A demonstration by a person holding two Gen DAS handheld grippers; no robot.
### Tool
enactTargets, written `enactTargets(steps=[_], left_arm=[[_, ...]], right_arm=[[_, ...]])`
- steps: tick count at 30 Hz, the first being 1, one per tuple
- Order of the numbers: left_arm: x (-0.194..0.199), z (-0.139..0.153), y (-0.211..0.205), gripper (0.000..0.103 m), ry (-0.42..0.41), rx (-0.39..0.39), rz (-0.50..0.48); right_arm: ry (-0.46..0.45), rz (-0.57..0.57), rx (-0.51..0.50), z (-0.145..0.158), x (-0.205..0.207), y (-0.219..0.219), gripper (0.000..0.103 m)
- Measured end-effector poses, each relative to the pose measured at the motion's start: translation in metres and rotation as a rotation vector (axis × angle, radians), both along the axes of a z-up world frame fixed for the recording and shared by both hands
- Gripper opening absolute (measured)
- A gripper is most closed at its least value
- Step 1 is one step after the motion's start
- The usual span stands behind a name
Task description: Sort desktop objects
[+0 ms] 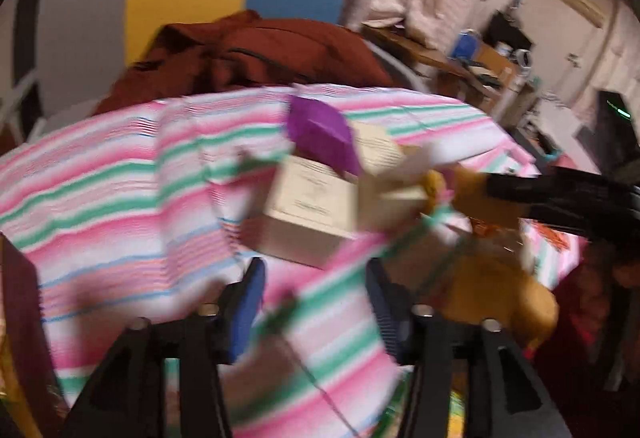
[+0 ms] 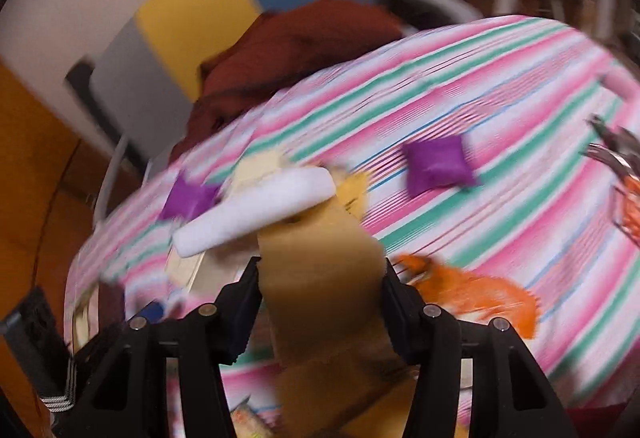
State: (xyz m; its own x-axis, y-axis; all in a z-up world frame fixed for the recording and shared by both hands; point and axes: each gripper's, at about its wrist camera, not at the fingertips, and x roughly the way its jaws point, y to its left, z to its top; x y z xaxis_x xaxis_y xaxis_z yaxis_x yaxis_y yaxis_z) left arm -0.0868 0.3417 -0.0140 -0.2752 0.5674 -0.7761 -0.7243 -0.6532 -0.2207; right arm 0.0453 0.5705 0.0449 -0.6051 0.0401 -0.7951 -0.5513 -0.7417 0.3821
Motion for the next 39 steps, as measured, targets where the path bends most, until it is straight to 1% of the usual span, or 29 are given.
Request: enactTargets(steps=[2, 3, 4, 5, 6, 8, 11, 13, 14, 16, 18, 19, 22, 23, 24, 25, 27, 29, 30, 31, 32, 33, 34, 35, 36, 38, 39], left_arm=[[-0.007, -0.002, 0.008, 0.057, 0.021, -0.043, 0.019], [-0.008, -0.004, 0.015, 0.059, 0.023, -0.052, 0.003], [-0.009, -0.006, 0.02, 0.059, 0.026, -0.063, -0.018], [-0.009, -0.007, 0.027, 0.06, 0.038, -0.076, -0.035], [-0.009, -0.008, 0.031, 0.063, 0.047, -0.073, -0.047], [-0.01, -0.01, 0.036, 0.063, 0.039, -0.065, -0.055], [-0.011, -0.015, 0.042, 0.063, 0.036, -0.076, -0.059], [-0.007, -0.013, 0.042, 0.063, 0.023, -0.055, -0.071], [-0.004, -0.012, 0.041, 0.064, 0.018, -0.031, -0.085], [-0.002, -0.011, 0.043, 0.067, 0.018, -0.024, -0.089], [-0.005, -0.012, 0.05, 0.068, 0.028, -0.046, -0.069], [-0.008, -0.014, 0.054, 0.068, 0.043, -0.075, -0.037], [-0.015, -0.02, 0.061, 0.068, 0.047, -0.115, 0.021], [-0.017, -0.022, 0.062, 0.065, 0.048, -0.122, 0.042], [-0.019, -0.024, 0.06, 0.057, 0.023, -0.101, 0.056], [-0.021, -0.025, 0.056, 0.056, -0.015, -0.07, 0.057], [-0.022, -0.026, 0.051, 0.055, -0.026, -0.044, 0.055], [-0.019, -0.025, 0.045, 0.054, -0.026, -0.055, 0.044], [-0.017, -0.023, 0.04, 0.054, -0.038, -0.065, 0.041], [-0.016, -0.022, 0.035, 0.054, -0.067, -0.057, 0.04], [-0.016, -0.021, 0.03, 0.054, -0.111, -0.038, 0.039], [-0.016, -0.021, 0.022, 0.054, -0.192, 0.001, 0.04], [-0.017, -0.021, 0.015, 0.054, -0.251, 0.028, 0.051], [-0.016, -0.02, 0.007, 0.054, -0.304, 0.056, 0.062], [-0.015, -0.021, 0.002, 0.053, -0.339, 0.08, 0.065], [-0.011, -0.02, -0.015, 0.052, -0.441, 0.167, 0.065], [-0.009, -0.019, -0.022, 0.052, -0.473, 0.199, 0.069]], right_arm=[[0.034, -0.068, -0.007, 0.004, 0.01, 0.011, 0.056], [0.05, -0.084, -0.024, 0.005, 0.013, 0.016, 0.056], [0.063, -0.092, -0.049, 0.003, 0.014, 0.02, 0.056], [0.061, -0.09, -0.061, 0.001, 0.01, 0.02, 0.056], [0.056, -0.085, -0.071, -0.001, 0.008, 0.019, 0.056], [0.053, -0.062, -0.094, -0.004, 0.004, 0.016, 0.056], [0.052, -0.039, -0.086, -0.004, 0.002, 0.01, 0.056], [0.052, -0.035, -0.081, -0.005, 0.002, 0.009, 0.056], [0.052, -0.035, -0.083, -0.005, 0.002, 0.01, 0.056], [0.052, -0.034, -0.084, -0.006, 0.002, 0.01, 0.056], [0.05, -0.028, -0.079, -0.006, 0.0, 0.009, 0.056], [0.048, -0.025, -0.074, -0.006, 0.0, 0.008, 0.056], [0.039, -0.016, -0.067, -0.006, -0.001, 0.005, 0.056], [0.037, -0.015, -0.067, -0.006, -0.001, 0.005, 0.056], [0.036, -0.012, -0.063, -0.006, -0.001, 0.004, 0.056], [0.032, -0.011, -0.056, -0.006, -0.001, 0.004, 0.056], [0.024, -0.007, -0.041, -0.006, -0.003, 0.002, 0.056], [0.026, -0.001, -0.032, -0.004, -0.003, 0.0, 0.056], [0.031, 0.002, -0.033, -0.003, -0.003, 0.0, 0.056], [0.038, 0.008, -0.04, -0.003, -0.003, 0.0, 0.056], [0.044, 0.018, -0.054, -0.004, -0.004, -0.001, 0.056], [0.047, 0.029, -0.07, -0.005, -0.006, -0.001, 0.056], [0.05, 0.044, -0.095, -0.007, -0.007, -0.002, 0.056], [0.052, 0.06, -0.118, -0.01, -0.009, -0.004, 0.056], [0.053, 0.072, -0.131, -0.011, -0.01, -0.005, 0.056], [0.051, 0.098, -0.131, -0.011, -0.013, -0.011, 0.056], [0.049, 0.105, -0.119, -0.01, -0.014, -0.012, 0.056]])
